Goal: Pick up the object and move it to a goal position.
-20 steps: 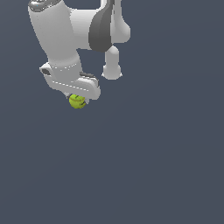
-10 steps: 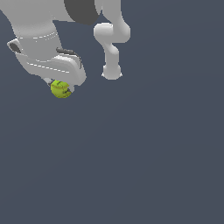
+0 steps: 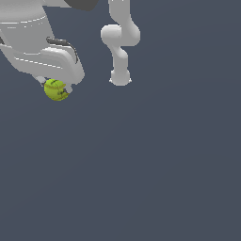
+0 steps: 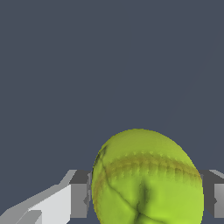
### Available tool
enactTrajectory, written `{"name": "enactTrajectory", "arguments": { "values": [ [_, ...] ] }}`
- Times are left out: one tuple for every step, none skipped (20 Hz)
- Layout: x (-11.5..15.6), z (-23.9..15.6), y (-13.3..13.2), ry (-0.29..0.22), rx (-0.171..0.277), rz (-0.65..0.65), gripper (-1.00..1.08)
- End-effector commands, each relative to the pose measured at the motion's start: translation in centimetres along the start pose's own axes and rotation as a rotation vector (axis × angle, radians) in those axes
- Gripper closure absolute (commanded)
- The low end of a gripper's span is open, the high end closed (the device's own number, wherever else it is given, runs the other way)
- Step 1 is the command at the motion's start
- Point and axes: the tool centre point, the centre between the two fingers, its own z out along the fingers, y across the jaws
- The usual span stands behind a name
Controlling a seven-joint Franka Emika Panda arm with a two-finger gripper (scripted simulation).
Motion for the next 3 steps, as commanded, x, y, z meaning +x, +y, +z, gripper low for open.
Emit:
{"name": "enactTrajectory", "arguments": {
  "values": [
    [0.15,-0.35,0.07,0.001,0.0,0.0,1.08],
    [0.17,-0.38,0.08,0.001,0.0,0.0,1.08],
    [0.18,-0.39,0.08,0.001,0.0,0.0,1.08]
  ]
}}
